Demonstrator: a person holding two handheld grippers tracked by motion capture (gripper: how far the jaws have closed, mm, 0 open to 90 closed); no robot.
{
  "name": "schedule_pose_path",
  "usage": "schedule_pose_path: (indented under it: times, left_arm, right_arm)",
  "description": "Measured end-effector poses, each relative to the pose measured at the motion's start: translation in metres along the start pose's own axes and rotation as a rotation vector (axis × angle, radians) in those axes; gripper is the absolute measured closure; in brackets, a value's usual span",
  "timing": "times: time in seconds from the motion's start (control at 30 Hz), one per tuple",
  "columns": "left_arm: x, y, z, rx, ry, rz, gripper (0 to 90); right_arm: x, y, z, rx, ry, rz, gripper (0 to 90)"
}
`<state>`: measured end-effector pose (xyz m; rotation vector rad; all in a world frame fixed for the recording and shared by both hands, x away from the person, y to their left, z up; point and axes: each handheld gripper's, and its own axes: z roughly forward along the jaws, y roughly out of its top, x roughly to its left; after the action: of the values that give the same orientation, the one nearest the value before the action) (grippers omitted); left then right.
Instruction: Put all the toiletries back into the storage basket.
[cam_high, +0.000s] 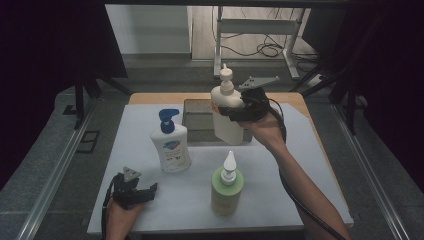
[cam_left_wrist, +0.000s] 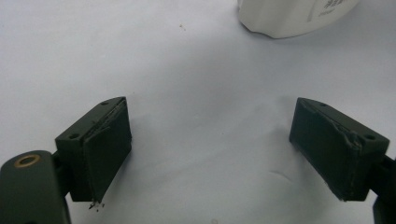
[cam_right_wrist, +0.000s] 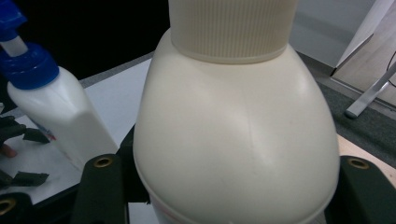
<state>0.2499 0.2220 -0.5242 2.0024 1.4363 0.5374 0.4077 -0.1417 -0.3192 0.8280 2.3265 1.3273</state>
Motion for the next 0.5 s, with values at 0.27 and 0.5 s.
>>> schedule_pose_path:
  times: [0.27,0.5]
  left_arm:
    - [0.0,0.0,0.0,0.0,0.0,0.0,12.5]
    - [0.0,0.0,0.0,0.0,0.0,0.0,12.5]
  right_arm:
    - [-0.002,0.009,0.02,-0.009,-0.014,0.006,38.2]
    - [-0.003,0.015,0.039,-0.009,-0.029,0.012,38.3]
